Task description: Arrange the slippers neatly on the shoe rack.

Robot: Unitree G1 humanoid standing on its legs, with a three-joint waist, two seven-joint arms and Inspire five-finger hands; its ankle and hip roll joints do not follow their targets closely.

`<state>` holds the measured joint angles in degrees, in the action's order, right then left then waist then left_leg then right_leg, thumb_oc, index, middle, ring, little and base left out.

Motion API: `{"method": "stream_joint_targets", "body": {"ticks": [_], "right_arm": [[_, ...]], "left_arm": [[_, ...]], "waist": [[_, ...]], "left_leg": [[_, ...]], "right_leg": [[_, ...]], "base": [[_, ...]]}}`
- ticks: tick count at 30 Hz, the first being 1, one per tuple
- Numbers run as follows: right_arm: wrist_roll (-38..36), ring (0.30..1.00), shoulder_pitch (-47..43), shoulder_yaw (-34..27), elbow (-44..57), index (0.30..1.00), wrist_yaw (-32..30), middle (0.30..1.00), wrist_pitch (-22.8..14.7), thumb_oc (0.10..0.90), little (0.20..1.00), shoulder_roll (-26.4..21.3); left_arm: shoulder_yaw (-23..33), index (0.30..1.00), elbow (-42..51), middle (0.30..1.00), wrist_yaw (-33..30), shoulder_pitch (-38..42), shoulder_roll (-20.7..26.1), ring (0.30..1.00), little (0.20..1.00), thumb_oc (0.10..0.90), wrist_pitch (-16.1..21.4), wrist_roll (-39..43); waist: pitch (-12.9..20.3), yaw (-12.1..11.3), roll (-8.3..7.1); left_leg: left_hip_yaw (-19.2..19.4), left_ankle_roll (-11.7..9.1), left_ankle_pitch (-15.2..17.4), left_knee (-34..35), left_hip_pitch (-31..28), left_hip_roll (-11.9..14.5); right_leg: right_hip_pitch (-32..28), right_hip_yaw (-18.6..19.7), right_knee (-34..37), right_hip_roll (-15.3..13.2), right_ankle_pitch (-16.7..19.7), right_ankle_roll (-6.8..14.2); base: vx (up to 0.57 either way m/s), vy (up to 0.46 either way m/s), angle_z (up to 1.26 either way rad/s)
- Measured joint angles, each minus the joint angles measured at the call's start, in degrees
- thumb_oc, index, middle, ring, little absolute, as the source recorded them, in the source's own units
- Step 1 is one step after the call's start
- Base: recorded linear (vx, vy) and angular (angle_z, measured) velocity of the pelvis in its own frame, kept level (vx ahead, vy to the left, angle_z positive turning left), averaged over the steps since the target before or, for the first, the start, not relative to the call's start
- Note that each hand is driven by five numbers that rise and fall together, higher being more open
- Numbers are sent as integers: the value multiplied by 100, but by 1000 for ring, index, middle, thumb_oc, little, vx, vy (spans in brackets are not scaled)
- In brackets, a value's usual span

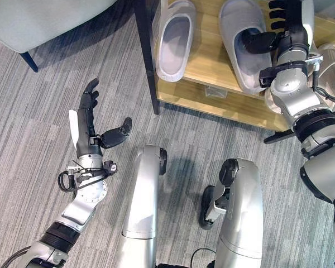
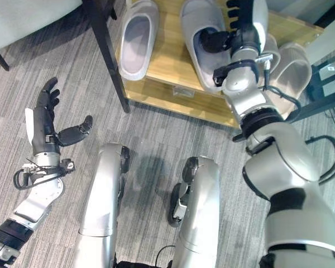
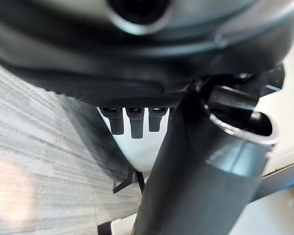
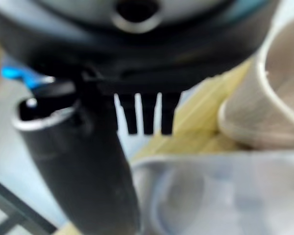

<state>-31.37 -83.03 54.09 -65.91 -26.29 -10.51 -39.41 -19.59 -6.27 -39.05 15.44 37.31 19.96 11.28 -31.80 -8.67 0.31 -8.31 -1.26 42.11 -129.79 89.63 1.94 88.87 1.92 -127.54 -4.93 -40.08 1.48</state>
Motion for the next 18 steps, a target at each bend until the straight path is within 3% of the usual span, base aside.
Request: {"method": "stream_joint_targets", "body": {"ticks": [14, 17, 18], "right_arm": [[131, 900, -106, 103, -103, 900, 317, 900, 124, 800, 900, -31], [68, 900, -44, 87, 352, 900, 358, 900, 121, 800, 900, -248], [50, 900, 149, 13, 1038, 900, 357, 900, 83, 800, 900, -589]], "left_arm": [[-44, 900, -44, 900, 484, -164, 48, 900, 900, 800, -23, -5], [-41, 900, -67, 900, 500, -218, 62, 900, 900, 800, -39, -6], [-41, 900, -76, 900, 501, -225, 67, 900, 900, 800, -41, -7]], "waist": [[-19, 74, -46], [-24, 114, -65], [-25, 125, -68]], "left_leg": [[6, 14, 6, -19, -1, 0], [5, 16, 8, -19, 1, -1], [4, 24, 11, -19, 2, -1]], "right_leg": [[-16, -7, 0, -15, 0, 2], [-15, -6, 1, -13, -1, 2], [-15, -3, 2, -14, -5, 9]], "base": [[0, 0, 0], [0, 0, 0], [0, 0, 0]]}}
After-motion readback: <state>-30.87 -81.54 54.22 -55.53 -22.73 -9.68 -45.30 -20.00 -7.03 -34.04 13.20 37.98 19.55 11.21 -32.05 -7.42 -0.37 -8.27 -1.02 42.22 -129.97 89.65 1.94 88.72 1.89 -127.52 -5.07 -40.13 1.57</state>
